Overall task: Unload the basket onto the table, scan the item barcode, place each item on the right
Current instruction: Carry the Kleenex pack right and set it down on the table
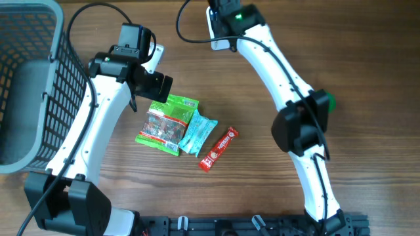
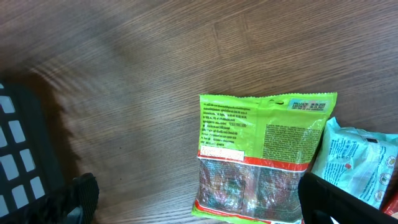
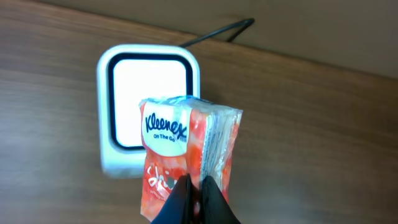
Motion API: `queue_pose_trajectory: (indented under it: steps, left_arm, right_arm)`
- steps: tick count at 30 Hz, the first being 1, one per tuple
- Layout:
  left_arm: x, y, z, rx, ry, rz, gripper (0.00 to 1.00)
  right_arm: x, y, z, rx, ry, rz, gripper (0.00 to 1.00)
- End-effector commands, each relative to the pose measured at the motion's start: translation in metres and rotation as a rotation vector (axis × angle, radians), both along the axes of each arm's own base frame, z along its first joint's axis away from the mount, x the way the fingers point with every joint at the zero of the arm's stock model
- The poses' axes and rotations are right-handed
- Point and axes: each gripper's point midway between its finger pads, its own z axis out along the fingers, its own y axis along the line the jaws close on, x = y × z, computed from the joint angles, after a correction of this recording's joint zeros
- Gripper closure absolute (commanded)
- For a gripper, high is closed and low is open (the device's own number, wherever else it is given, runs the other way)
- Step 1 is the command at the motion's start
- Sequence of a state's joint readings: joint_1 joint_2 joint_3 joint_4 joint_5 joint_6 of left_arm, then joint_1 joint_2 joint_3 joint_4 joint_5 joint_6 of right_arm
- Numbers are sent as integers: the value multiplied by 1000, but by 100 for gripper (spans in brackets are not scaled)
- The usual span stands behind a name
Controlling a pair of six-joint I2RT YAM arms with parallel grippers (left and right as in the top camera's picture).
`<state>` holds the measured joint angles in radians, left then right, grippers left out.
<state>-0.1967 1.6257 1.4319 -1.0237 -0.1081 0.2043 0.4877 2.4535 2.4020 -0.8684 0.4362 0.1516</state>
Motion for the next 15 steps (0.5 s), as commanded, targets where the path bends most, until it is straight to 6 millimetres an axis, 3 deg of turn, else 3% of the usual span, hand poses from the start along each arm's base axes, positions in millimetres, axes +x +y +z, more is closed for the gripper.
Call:
queue_pose_trajectory:
  steps: [1, 6, 9, 10, 12, 13, 15]
  left_arm:
    - [3, 0, 5, 8, -18, -7, 0]
    - [3, 0, 5, 8, -18, -6, 0]
    - [3, 0, 5, 8, -18, -7, 0]
    - [3, 0, 5, 8, -18, -7, 0]
    - [3, 0, 5, 8, -18, -7, 0]
    - [3, 0, 5, 8, -18, -7, 0]
    - [3, 0, 5, 8, -18, -7, 0]
  right_arm:
    - [15, -5, -19, -76, -33, -10, 95]
    - [28, 2, -20, -43, -85, -13, 96]
    - [22, 4, -15, -14, -66, -8, 96]
    - [18, 0, -3, -3, -67, -24, 96]
    - [6, -8, 39, 32, -84, -30, 96]
    - [-7, -12, 66, 56, -81, -15, 96]
    - [-33, -15, 99, 96, -55, 17, 96]
